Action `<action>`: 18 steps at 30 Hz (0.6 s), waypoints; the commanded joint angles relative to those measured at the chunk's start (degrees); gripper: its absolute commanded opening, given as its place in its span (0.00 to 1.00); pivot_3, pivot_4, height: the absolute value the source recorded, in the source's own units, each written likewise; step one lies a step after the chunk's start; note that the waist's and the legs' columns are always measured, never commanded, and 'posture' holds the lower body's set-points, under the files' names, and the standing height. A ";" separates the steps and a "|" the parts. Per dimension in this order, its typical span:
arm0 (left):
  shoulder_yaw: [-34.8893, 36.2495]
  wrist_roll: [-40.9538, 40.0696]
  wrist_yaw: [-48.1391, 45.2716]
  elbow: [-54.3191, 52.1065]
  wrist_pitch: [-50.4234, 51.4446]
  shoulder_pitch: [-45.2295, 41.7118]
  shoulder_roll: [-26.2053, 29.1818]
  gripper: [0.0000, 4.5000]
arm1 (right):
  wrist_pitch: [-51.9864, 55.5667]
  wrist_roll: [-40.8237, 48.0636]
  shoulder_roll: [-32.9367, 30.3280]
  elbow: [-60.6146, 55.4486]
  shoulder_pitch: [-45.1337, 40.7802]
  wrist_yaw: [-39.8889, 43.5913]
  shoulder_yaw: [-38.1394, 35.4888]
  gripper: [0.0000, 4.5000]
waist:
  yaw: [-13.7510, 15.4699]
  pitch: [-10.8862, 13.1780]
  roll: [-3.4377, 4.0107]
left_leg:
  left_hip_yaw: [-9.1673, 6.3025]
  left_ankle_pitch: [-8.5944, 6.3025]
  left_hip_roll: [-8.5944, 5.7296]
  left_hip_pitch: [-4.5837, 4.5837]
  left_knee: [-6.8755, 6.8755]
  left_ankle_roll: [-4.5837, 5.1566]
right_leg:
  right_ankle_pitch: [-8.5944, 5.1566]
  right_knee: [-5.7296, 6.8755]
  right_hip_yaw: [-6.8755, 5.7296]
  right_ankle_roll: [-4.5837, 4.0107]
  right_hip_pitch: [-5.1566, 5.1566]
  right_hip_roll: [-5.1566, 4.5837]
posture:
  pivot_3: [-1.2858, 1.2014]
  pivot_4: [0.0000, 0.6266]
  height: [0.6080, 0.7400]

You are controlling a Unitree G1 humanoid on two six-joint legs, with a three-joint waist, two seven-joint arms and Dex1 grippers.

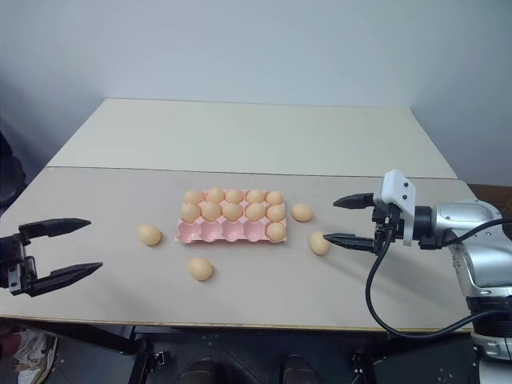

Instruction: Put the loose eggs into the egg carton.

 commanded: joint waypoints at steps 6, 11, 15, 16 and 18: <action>0.40 -0.90 1.57 -0.81 1.52 -1.54 0.51 1.00 | -1.46 0.37 -0.01 -1.23 -1.39 0.03 -0.24 0.98 | 0.01 0.00 0.00 | 0.00 0.00 0.00 0.00 0.00 0.00 | 0.00 0.00 0.00 0.00 0.00 0.00 | 0.52 0.24 1.00; 0.53 -0.37 1.10 -0.86 1.12 -1.17 0.51 1.00 | -1.80 0.61 -0.03 -1.03 -1.51 0.43 -0.17 0.98 | 0.04 0.00 0.00 | 0.01 0.00 0.01 0.00 0.00 0.00 | 0.00 0.00 0.01 0.00 -0.01 0.01 | 0.52 0.24 1.00; -0.01 -0.13 0.53 -0.88 0.56 -1.41 0.64 1.00 | -2.37 -0.05 -0.68 -0.43 -2.08 1.95 0.84 0.98 | 0.01 0.00 0.00 | 0.01 0.00 0.00 0.00 0.00 0.00 | 0.00 0.00 0.01 0.00 -0.01 0.01 | 0.52 0.24 1.00; -0.07 -0.10 0.40 -0.82 0.47 -1.49 0.67 1.00 | -2.85 -0.24 -0.76 -0.26 -2.37 2.52 1.15 0.98 | 0.00 0.00 0.00 | 0.01 0.00 0.01 0.00 0.00 0.00 | 0.00 0.00 0.01 0.00 -0.01 0.01 | 0.52 0.24 1.00; -0.31 -0.12 0.21 -0.73 0.28 -1.75 0.71 1.00 | -2.52 -0.10 -0.70 0.49 -3.57 2.87 1.32 0.98 | 0.02 0.00 0.00 | 0.02 0.00 0.01 0.00 0.00 0.00 | 0.00 0.01 0.02 0.00 -0.02 0.01 | 0.52 0.24 1.00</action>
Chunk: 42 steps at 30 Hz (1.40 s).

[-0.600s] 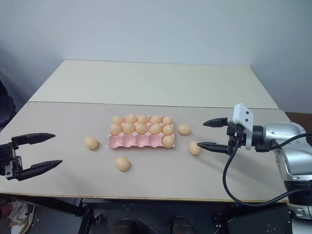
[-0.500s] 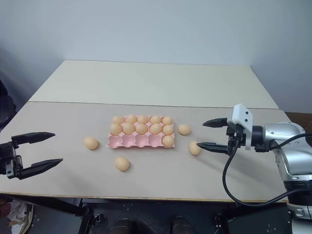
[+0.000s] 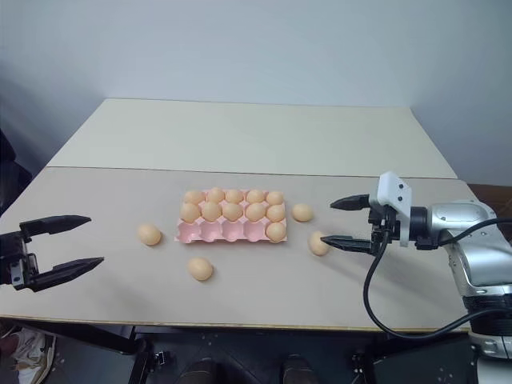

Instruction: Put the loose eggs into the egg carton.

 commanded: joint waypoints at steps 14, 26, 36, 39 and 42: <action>-6.88 -2.85 -2.58 -2.20 -0.84 -5.83 1.22 1.00 | -1.38 -1.09 -2.29 -0.83 -1.66 3.98 0.72 0.98 | 0.29 0.00 0.00 | 0.01 0.00 0.00 -0.01 -0.01 0.00 | 0.00 -0.01 0.00 0.00 0.00 0.00 | 0.52 0.24 1.00; -18.04 -3.46 -2.15 -3.21 -1.15 -14.16 -0.81 1.00 | -5.49 -15.07 2.70 3.23 -2.53 -3.91 11.58 0.98 | 0.14 0.00 0.00 | 0.02 0.00 0.00 0.00 0.00 0.00 | 0.00 0.03 0.09 0.00 -0.03 0.06 | 0.52 0.24 1.00; -20.30 -2.78 -1.89 -2.53 -1.51 -16.00 -1.35 1.00 | -5.61 -21.23 7.74 9.96 -5.68 -8.52 15.59 0.90 | 0.20 0.00 0.00 | 0.04 0.00 0.00 -0.09 0.01 0.00 | 0.01 0.07 0.17 0.00 -0.19 0.10 | 0.52 0.24 1.00; -20.04 -2.91 -1.70 -2.98 -1.41 -15.57 -1.34 1.00 | -5.89 -22.01 8.01 11.28 -5.54 -8.72 15.56 0.71 | 0.28 0.00 0.00 | 0.05 0.00 0.00 -0.15 0.02 0.00 | 0.01 0.10 0.18 0.00 -0.26 0.10 | 0.52 0.24 1.00; -19.74 -3.04 -1.59 -3.32 -1.35 -15.17 -1.27 1.00 | -5.97 -21.86 7.99 11.10 -5.08 -8.30 15.18 0.54 | 0.26 0.00 0.00 | 0.05 0.00 0.00 -0.14 0.03 0.00 | 0.01 0.10 0.18 0.00 -0.25 0.10 | 0.52 0.24 1.00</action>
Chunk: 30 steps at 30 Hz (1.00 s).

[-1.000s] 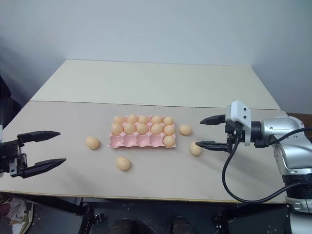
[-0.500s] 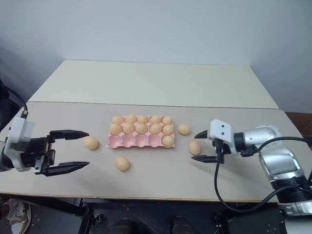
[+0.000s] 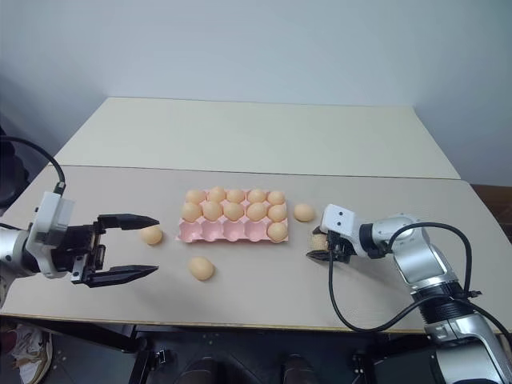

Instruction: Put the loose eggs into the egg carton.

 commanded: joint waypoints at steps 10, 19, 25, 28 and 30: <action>1.62 0.15 -0.03 0.00 -1.75 -1.36 0.69 1.00 | 2.97 5.53 1.98 -9.53 -3.08 0.38 -3.37 0.54 | -0.23 0.00 0.00 | 0.02 0.00 0.01 -0.02 0.00 0.00 | 0.00 0.04 0.04 0.00 -0.06 0.02 | 0.52 0.24 1.00; 6.07 -5.53 4.98 3.12 0.91 -6.47 -1.94 1.00 | 2.53 3.41 14.89 -6.00 -12.64 -5.93 2.68 0.54 | -0.44 0.00 0.00 | 0.07 0.00 0.20 -0.23 0.06 0.00 | 0.02 0.33 0.22 -0.04 -0.50 0.27 | 0.52 0.24 1.00; 7.43 -8.44 7.47 1.45 2.98 -6.22 -3.59 1.00 | 0.38 -0.10 21.86 2.23 -16.81 -9.63 5.54 0.54 | -0.29 0.00 0.00 | 0.07 0.01 0.22 -0.39 0.08 -0.02 | 0.03 0.32 0.21 -0.05 -0.63 0.26 | 0.52 0.24 1.00; 7.97 -8.06 7.01 1.17 2.74 -4.74 -3.01 1.00 | 0.43 -1.14 23.11 3.59 -17.31 -9.96 6.41 0.54 | -0.24 0.00 0.00 | 0.07 0.02 0.22 -0.39 0.08 -0.03 | 0.03 0.32 0.21 -0.05 -0.63 0.26 | 0.52 0.24 1.00; 8.49 -8.20 6.78 1.06 2.74 -4.09 -2.78 1.00 | 0.44 -1.42 23.35 3.29 -17.08 -9.51 6.80 0.54 | -0.22 0.00 0.00 | 0.08 0.02 0.22 -0.37 0.08 -0.04 | 0.03 0.34 0.21 -0.06 -0.63 0.26 | 0.52 0.24 1.00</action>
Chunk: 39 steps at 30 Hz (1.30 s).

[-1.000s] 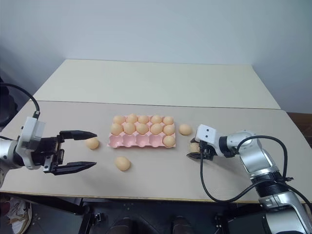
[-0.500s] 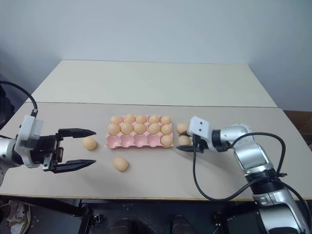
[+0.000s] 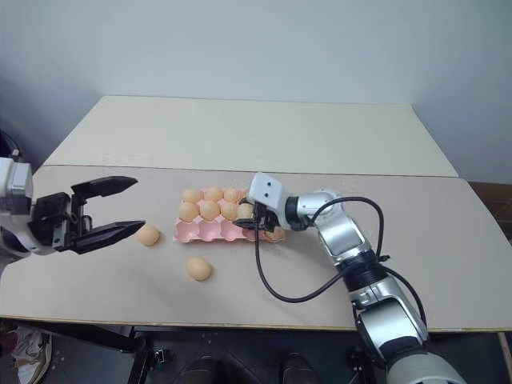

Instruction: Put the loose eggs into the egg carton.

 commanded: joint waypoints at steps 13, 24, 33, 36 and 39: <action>3.37 0.47 -2.60 -1.29 -0.59 3.52 3.40 1.00 | 0.11 0.37 -1.48 -4.90 0.70 0.76 -1.13 0.99 | -0.15 0.00 0.00 | 0.00 0.00 0.01 0.01 -0.01 0.00 | 0.00 0.00 0.00 0.00 -0.01 0.01 | 0.52 0.24 1.00; 6.70 5.83 -9.48 3.03 -4.49 9.91 6.40 1.00 | 3.10 15.10 -18.41 -18.71 11.03 11.59 -16.20 0.99 | 0.28 0.00 0.00 | 0.01 0.00 0.02 0.05 -0.02 0.01 | -0.01 -0.05 -0.01 -0.02 0.05 0.02 | 0.52 0.24 1.00; 9.70 10.96 -12.59 8.95 -9.73 14.95 6.51 1.00 | -1.34 21.35 -32.86 -17.10 23.69 21.75 -27.86 0.99 | -0.14 0.00 0.00 | 0.09 -0.01 0.04 0.19 -0.05 0.01 | -0.03 -0.05 0.05 -0.05 0.12 0.03 | 0.52 0.24 1.00; 9.33 10.82 -12.55 8.57 -9.62 15.00 6.50 1.00 | -1.09 22.03 -33.27 -17.90 24.60 21.39 -28.28 0.99 | -0.28 0.00 0.00 | 0.16 -0.01 0.06 0.23 -0.07 0.02 | -0.03 -0.04 0.12 -0.05 0.12 0.04 | 0.52 0.24 1.00; 8.86 10.42 -12.20 7.94 -9.19 14.60 6.52 1.00 | -0.84 22.03 -32.97 -18.49 24.44 20.47 -27.51 0.99 | -0.22 0.00 0.00 | 0.19 -0.01 0.06 0.21 -0.07 0.02 | -0.03 -0.04 0.14 -0.05 0.10 0.04 | 0.52 0.24 1.00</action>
